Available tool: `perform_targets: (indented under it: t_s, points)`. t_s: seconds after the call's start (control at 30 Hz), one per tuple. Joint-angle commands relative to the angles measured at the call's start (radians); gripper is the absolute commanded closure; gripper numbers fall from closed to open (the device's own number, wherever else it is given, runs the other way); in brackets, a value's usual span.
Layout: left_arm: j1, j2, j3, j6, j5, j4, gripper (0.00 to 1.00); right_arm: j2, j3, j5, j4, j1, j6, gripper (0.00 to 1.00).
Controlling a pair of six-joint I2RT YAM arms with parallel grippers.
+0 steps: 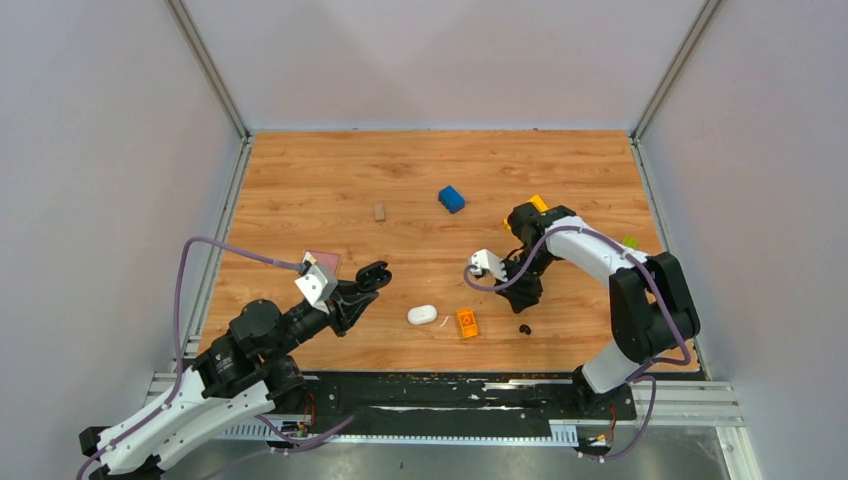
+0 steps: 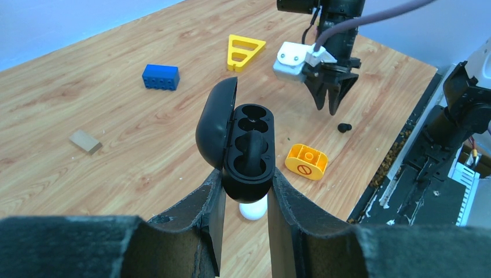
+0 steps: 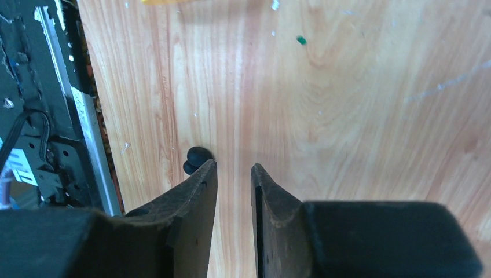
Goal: Insert the wireless bluetooth earbuds into the charging case
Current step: Pick up the earbud from the center of the board.
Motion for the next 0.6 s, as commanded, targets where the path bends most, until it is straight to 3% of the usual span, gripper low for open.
perform_targets:
  t_s: [0.0, 0.57]
  points:
    - [-0.005, 0.007, 0.005, -0.012, 0.005, 0.026, 0.99, 0.003, -0.003, -0.080, 0.017, -0.054, 0.090, 0.72]
    - [-0.005, 0.005, 0.006, -0.013, 0.012, 0.027, 0.99, 0.025, -0.074, -0.081, 0.073, -0.109, 0.190, 0.72]
